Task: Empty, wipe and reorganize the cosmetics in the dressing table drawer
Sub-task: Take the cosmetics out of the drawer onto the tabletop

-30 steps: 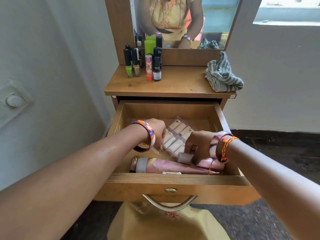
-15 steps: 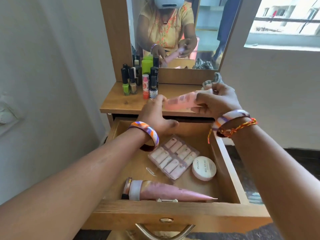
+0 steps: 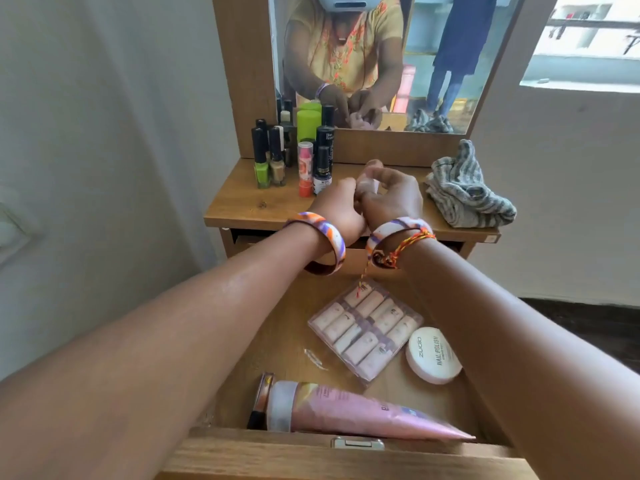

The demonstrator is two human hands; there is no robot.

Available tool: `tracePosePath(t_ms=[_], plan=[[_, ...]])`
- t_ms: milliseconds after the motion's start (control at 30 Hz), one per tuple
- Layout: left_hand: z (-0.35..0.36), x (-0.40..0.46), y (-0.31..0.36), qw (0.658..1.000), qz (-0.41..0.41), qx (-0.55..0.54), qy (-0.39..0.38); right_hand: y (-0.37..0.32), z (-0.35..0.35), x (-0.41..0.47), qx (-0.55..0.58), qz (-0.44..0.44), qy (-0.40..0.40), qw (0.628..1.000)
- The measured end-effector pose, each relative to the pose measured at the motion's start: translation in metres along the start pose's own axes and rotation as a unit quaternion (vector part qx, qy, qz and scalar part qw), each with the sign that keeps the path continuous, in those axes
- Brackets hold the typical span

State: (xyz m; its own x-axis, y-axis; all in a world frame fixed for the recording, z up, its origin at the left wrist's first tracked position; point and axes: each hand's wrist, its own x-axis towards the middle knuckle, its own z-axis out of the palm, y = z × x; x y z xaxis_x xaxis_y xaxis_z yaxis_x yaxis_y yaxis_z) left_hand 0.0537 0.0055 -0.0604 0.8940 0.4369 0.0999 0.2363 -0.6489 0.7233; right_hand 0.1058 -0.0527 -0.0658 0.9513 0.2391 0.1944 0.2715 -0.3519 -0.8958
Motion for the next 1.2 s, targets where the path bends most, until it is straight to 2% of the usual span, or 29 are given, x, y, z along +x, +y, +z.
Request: tracePosePath(t_ms=[400,533,633,700,767,867,933,1033,1200], plan=[[-0.002,0.012,-0.012,0.999,-0.005,0.049,0.003,0.007,0.004,0.026,-0.01,0.019,-0.011,1.0],[-0.005,-0.01,-0.001,0.998,-0.01,0.029,0.054,0.006,-0.012,0.02,-0.027,0.03,-0.041,0.998],[-0.001,-0.035,0.01,0.998,0.01,-0.01,0.069,0.006,-0.034,0.007,-0.113,-0.037,-0.061,0.991],[0.006,-0.05,0.014,0.999,0.012,-0.008,0.038,0.009,-0.049,-0.006,-0.23,-0.114,-0.095,0.962],[0.017,-0.063,0.016,1.0,0.007,0.007,-0.018,0.012,-0.062,-0.019,-0.345,-0.151,-0.175,0.91],[0.035,-0.079,0.015,0.984,-0.014,0.073,-0.163,0.018,-0.079,-0.039,-0.485,-0.107,-0.34,0.799],[0.046,-0.088,0.012,0.966,-0.019,0.122,-0.227,0.031,-0.085,-0.055,-0.519,-0.075,-0.418,0.742],[0.057,-0.094,0.007,0.955,-0.007,0.165,-0.245,0.057,-0.087,-0.072,-0.539,-0.072,-0.431,0.72],[0.059,-0.092,0.005,0.951,-0.025,0.17,-0.256,0.079,-0.086,-0.079,-0.574,-0.125,-0.371,0.72]])
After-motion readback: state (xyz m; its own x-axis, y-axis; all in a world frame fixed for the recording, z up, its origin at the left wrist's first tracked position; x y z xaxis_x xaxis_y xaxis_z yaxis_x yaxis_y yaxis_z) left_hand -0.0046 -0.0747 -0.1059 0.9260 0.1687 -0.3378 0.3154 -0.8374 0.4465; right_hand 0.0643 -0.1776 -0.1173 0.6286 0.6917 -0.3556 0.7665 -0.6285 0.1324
